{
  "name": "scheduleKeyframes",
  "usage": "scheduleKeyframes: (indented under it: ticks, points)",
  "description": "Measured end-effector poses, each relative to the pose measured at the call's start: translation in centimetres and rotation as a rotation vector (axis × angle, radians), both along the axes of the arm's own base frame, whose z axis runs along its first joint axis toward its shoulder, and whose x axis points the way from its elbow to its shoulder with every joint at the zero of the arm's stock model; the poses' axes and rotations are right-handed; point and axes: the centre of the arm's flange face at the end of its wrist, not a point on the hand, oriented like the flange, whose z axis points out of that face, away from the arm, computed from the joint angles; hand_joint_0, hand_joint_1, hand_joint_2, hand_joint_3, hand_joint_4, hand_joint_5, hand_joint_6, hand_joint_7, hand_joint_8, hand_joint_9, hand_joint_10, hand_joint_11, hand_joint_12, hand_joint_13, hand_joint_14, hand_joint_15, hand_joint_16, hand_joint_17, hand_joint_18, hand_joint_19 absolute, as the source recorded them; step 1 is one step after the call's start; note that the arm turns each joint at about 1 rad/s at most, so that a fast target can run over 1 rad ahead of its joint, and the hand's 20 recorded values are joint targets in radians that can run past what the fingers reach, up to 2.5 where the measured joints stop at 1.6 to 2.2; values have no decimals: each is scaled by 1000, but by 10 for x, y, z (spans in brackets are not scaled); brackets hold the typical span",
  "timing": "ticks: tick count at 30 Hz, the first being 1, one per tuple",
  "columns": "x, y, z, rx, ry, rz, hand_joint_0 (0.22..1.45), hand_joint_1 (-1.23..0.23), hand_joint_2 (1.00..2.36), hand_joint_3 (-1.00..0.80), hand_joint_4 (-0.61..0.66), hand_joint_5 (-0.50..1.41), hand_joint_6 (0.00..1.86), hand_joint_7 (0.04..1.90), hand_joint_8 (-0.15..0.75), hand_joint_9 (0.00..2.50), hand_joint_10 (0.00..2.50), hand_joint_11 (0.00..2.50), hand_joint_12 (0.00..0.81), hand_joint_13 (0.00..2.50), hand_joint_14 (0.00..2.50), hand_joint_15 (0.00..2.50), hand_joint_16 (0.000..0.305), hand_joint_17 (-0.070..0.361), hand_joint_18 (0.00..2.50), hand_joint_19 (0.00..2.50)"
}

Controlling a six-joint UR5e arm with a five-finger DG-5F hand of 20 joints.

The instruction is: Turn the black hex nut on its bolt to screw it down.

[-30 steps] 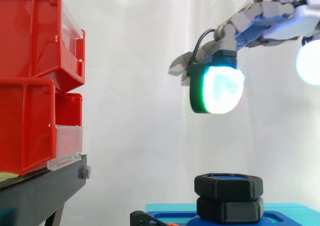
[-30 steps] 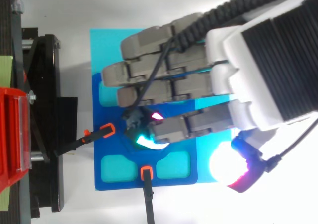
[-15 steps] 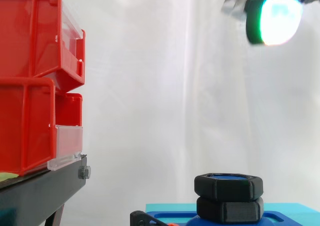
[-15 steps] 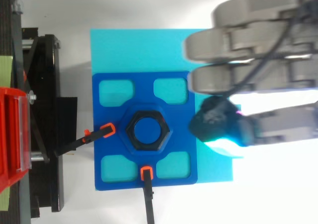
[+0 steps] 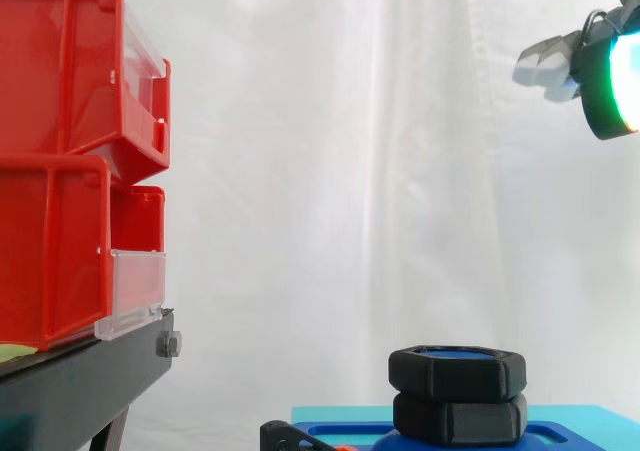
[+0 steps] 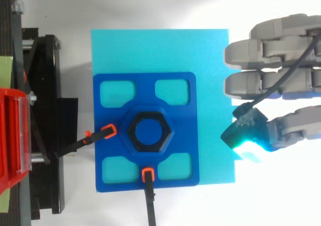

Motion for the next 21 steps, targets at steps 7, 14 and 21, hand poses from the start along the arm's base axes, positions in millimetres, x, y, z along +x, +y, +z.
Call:
scheduleKeyframes:
  ticks: [7,14,21]
  points:
    - [3,2,0,141,37,-65,491,-450,1000,-500,189,-257,501,595,227,0,0,0,357,0,0,0,56,127,0,200]
    - [4,3,-1,303,76,-126,468,-297,1000,-500,194,-300,500,500,197,0,0,0,356,0,0,0,58,131,0,241]
    - [6,6,-1,459,106,-181,469,-249,1000,-500,261,-300,500,500,242,0,0,0,391,0,0,0,65,146,0,256]
